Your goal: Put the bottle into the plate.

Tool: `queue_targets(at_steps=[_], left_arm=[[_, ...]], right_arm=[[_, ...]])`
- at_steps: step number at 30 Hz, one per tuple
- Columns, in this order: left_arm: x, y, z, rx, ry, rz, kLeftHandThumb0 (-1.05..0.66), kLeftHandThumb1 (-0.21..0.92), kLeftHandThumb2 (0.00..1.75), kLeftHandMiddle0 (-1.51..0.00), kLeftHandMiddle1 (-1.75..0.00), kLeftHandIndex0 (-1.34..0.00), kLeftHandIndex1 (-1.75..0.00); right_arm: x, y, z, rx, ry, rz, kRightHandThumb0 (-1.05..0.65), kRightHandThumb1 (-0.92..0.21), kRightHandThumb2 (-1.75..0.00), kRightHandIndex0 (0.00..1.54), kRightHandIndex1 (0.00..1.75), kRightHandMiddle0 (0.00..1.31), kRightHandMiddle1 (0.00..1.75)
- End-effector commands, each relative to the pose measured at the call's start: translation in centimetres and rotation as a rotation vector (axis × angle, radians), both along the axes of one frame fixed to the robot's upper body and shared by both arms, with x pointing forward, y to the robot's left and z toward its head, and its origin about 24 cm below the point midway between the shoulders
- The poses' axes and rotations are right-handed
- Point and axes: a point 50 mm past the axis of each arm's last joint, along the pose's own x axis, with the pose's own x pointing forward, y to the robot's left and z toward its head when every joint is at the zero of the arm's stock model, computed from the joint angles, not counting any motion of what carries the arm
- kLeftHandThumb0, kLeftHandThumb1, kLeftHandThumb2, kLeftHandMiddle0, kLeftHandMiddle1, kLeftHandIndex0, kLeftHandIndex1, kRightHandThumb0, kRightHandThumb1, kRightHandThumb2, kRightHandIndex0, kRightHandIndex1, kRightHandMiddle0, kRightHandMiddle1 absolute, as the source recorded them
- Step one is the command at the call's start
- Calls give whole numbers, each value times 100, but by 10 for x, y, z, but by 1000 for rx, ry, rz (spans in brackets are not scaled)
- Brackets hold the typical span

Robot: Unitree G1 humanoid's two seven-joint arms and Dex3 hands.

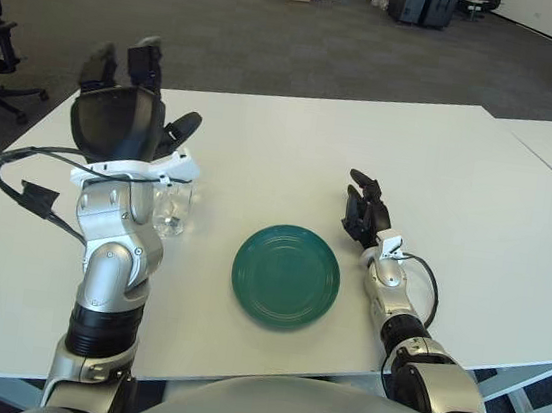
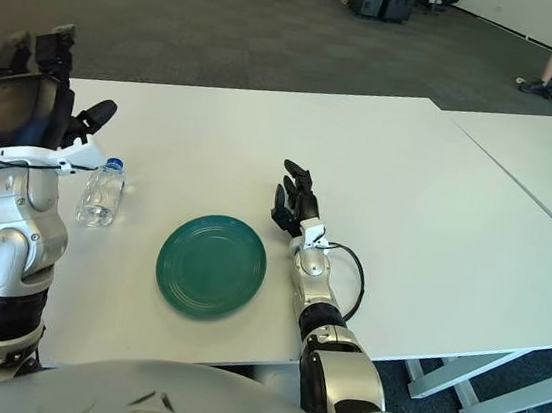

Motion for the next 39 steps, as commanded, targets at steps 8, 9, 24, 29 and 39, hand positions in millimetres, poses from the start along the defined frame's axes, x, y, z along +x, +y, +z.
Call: queue_targets(at_steps=[8,9,24,29,39], left_arm=[[7,18,-11,53,241,177,-105,92,93,-23,-2,0,-23],[11,20,-15,60,280,191,-105,92,95,-24,-3,0,-23],[38,27,-68,122,706,266,-105,92,102,-32,-3,0,-20],[38,27,-72,136,783,266,-105,92,108,-38,-5,0,-22],[35,24,-97,168,1009,287,-105,92,124,-53,-10,0,-16]], right_arm=[[-10,3,-14,21,75,-2,-66,-92,-76,29,1,0,60],[-10,4,-14,21,75,-1,-66,-92,-76,29,1,0,60],[-10,6,-15,15,89,4,-66,-92,-77,29,1,0,59],[-10,7,-17,14,102,8,-67,-92,-78,28,1,0,58],[-10,6,-19,0,113,3,-69,-92,-81,27,0,0,55]])
